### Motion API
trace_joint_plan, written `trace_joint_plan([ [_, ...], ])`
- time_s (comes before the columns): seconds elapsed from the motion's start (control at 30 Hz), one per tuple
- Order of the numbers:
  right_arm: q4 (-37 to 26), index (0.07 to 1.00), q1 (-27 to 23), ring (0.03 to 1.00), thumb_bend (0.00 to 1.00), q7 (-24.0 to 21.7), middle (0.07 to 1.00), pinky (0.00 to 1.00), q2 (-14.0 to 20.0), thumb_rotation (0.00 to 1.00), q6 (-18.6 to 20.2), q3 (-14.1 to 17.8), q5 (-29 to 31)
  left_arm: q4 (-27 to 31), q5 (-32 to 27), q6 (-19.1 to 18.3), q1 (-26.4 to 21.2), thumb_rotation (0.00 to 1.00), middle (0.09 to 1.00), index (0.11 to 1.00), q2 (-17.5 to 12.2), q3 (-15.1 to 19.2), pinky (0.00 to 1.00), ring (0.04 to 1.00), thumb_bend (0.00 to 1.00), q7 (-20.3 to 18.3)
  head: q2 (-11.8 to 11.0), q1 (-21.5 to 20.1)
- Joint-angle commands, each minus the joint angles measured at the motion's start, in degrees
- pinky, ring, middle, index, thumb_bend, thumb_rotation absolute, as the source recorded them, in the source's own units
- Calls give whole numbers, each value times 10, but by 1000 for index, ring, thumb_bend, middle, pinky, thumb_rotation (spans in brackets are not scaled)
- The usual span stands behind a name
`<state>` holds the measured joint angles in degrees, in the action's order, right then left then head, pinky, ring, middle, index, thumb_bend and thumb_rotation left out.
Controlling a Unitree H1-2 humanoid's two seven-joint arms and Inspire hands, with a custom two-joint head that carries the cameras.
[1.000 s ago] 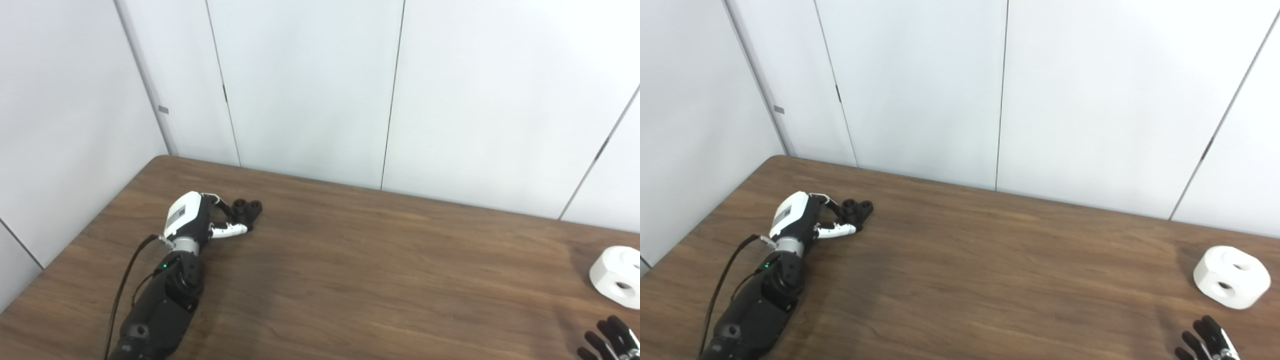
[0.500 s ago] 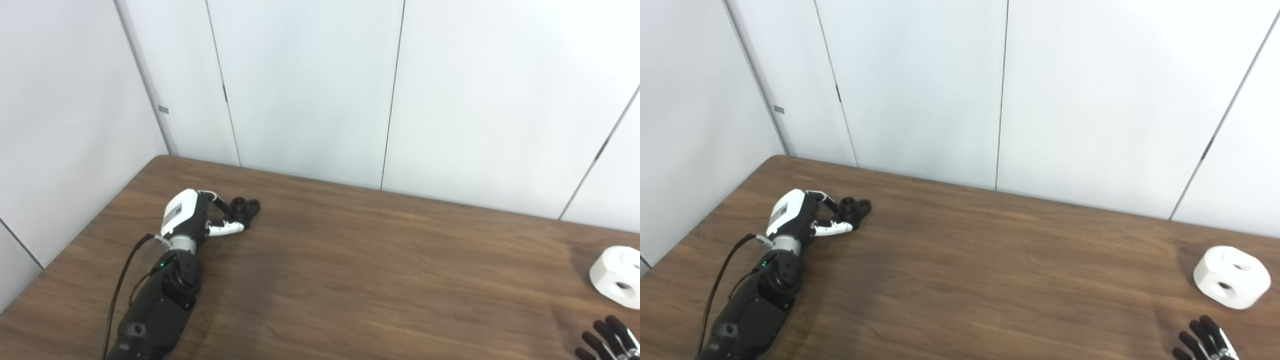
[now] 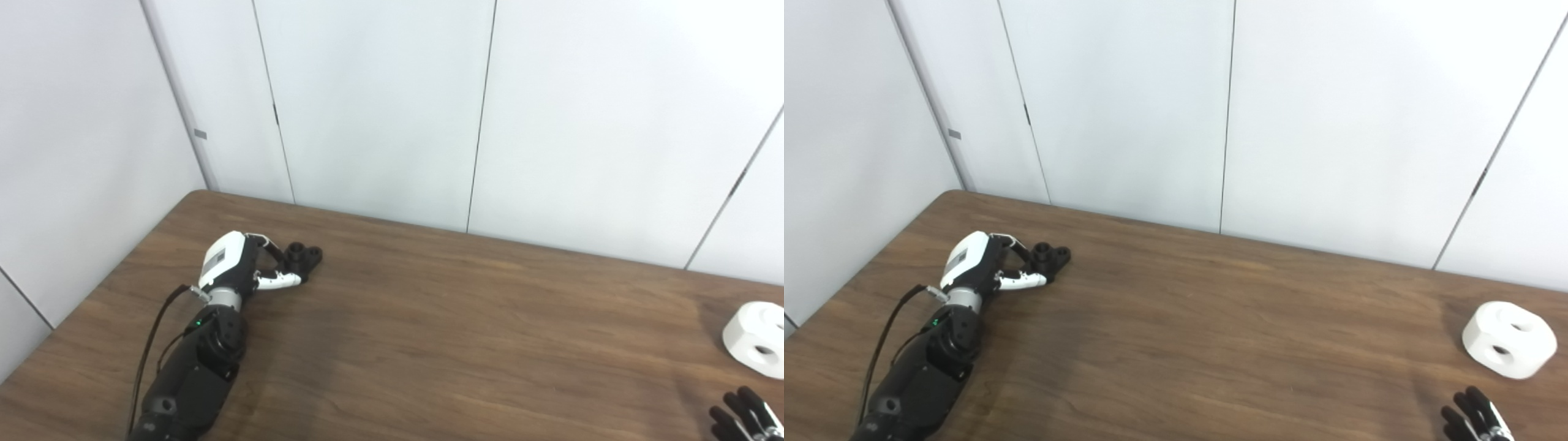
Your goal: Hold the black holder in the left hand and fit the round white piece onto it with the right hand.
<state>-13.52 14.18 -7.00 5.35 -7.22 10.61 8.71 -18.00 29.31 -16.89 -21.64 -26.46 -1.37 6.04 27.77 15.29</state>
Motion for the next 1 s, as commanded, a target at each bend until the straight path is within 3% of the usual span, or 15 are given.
trace_joint_plan([
  [0.0, -9, 904, 128, 874, 681, -6, 906, 889, -29, 942, -29, -18, 15, 33, 9, -2, -7, 48, 807, 488, -16, -9, 875, 900, 514, -12, 1, 1],
  [0.4, -7, 925, 121, 888, 683, -4, 911, 937, -32, 953, -31, -24, 7, 105, 16, -14, 30, 49, 811, 488, 0, -23, 862, 905, 515, -27, 4, -15],
  [0.5, -10, 979, 121, 960, 686, -2, 968, 994, -33, 986, -28, -26, 4, 136, 26, -15, 45, 49, 814, 489, 2, -33, 899, 916, 514, -34, 4, -16],
  [0.83, -29, 1000, 122, 1000, 608, -3, 1000, 1000, -33, 1000, 4, -38, 14, 202, 31, -2, 74, 50, 814, 489, 1, -48, 886, 903, 515, -52, 19, -51],
  [0.97, -30, 1000, 127, 1000, 561, -6, 1000, 1000, -29, 1000, 0, -43, 11, 233, 27, 0, 90, 50, 818, 489, 5, -53, 870, 908, 514, -61, 24, -66],
])
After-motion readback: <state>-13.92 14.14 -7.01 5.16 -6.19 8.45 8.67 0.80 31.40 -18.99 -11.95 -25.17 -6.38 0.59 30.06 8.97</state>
